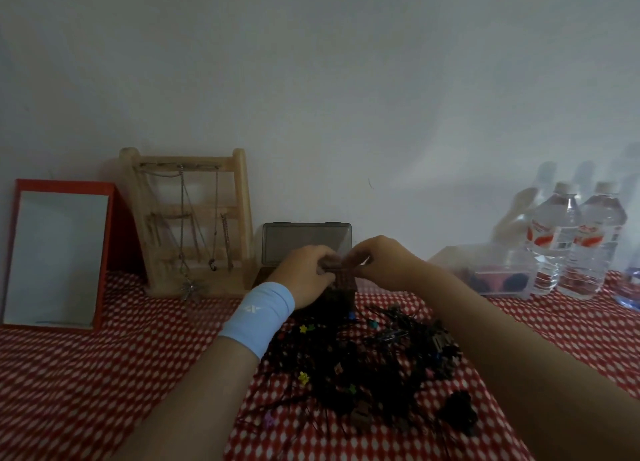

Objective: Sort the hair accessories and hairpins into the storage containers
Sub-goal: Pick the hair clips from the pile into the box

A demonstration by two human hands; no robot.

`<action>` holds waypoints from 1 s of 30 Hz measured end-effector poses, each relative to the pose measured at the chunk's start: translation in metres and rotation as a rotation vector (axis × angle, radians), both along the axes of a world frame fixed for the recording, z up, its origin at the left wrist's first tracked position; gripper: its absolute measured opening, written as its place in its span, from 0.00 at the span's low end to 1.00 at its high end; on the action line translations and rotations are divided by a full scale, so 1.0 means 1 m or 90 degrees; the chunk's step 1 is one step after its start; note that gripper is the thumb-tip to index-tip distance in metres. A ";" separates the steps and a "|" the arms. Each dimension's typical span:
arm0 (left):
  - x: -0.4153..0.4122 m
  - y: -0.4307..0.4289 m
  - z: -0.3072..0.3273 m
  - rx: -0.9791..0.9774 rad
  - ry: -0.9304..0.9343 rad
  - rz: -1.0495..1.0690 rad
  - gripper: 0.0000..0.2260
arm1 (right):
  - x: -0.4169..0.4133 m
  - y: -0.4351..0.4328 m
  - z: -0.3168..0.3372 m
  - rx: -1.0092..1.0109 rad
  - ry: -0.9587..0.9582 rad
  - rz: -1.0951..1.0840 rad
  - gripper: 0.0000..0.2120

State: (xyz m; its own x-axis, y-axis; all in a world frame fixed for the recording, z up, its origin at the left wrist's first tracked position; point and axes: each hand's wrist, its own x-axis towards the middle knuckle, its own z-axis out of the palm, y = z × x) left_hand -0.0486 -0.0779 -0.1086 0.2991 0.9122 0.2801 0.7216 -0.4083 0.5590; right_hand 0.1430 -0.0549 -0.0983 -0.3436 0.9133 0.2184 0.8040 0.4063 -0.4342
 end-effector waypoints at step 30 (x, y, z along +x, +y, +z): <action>0.127 -0.035 -0.010 -0.086 0.207 -0.178 0.18 | 0.121 -0.052 -0.014 -0.171 -0.197 -0.151 0.18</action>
State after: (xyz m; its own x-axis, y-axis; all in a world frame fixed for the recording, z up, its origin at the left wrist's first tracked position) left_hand 0.0783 -0.1131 -0.1190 0.5919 0.8059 0.0144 0.7415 -0.5514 0.3824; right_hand 0.2642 -0.1070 -0.1124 -0.1312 0.9846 -0.1157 0.9691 0.1028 -0.2240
